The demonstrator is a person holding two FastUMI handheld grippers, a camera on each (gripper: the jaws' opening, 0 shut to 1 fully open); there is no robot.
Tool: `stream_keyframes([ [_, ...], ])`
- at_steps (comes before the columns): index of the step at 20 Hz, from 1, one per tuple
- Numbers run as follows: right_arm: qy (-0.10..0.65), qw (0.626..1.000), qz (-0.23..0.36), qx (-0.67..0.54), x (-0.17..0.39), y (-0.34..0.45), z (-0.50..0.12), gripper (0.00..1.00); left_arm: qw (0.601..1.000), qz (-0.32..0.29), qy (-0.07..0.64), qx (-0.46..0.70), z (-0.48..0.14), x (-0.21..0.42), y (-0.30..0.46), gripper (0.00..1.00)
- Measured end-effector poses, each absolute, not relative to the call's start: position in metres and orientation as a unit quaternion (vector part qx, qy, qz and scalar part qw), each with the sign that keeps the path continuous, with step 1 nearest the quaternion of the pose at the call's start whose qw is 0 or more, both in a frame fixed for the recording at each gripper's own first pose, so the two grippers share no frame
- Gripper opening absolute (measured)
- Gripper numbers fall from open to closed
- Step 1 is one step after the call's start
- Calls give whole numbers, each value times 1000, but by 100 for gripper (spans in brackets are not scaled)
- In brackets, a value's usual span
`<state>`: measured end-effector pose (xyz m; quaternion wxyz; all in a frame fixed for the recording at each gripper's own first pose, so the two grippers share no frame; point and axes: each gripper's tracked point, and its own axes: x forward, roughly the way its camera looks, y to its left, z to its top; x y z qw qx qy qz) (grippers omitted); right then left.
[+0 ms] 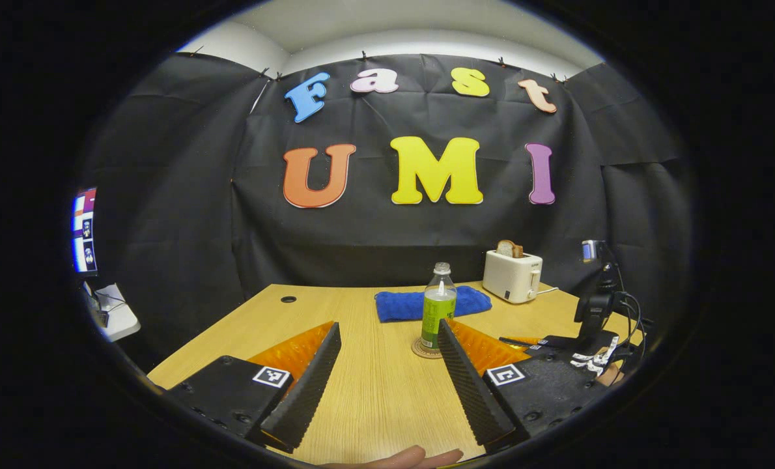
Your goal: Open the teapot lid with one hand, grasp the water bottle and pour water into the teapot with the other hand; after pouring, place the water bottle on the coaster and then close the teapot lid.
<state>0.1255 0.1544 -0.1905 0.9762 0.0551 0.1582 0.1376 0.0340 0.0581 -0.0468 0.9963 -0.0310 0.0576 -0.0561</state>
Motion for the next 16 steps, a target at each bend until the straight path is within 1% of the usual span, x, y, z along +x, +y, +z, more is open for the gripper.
stream_keyframes([
  [2,157,976,137,60,128,153,-189,0,996,-65,54,-31,-46,33,54,94],
  [3,158,976,137,60,128,155,-189,3,996,-67,54,-31,-46,33,53,94],
  [5,158,976,138,57,126,155,-189,3,996,-68,55,-29,-47,33,52,94],
  [6,156,976,140,55,126,156,-189,6,996,-68,55,-27,-46,33,52,94],
  [9,159,976,136,54,123,155,-188,5,996,-72,51,-27,-44,33,49,94],
  [11,163,976,134,47,120,157,-187,30,996,-76,45,-25,-41,31,47,93],
  [13,159,978,128,34,115,157,-182,63,996,-79,42,-21,-42,30,44,93],
  [14,153,978,136,33,109,160,-177,80,996,-81,42,-22,-41,30,43,93],
  [15,152,978,139,32,106,160,-173,87,996,-82,42,-22,-40,29,42,93],
  [16,148,979,136,26,103,157,-169,98,996,-80,42,-21,-40,29,42,94],
])
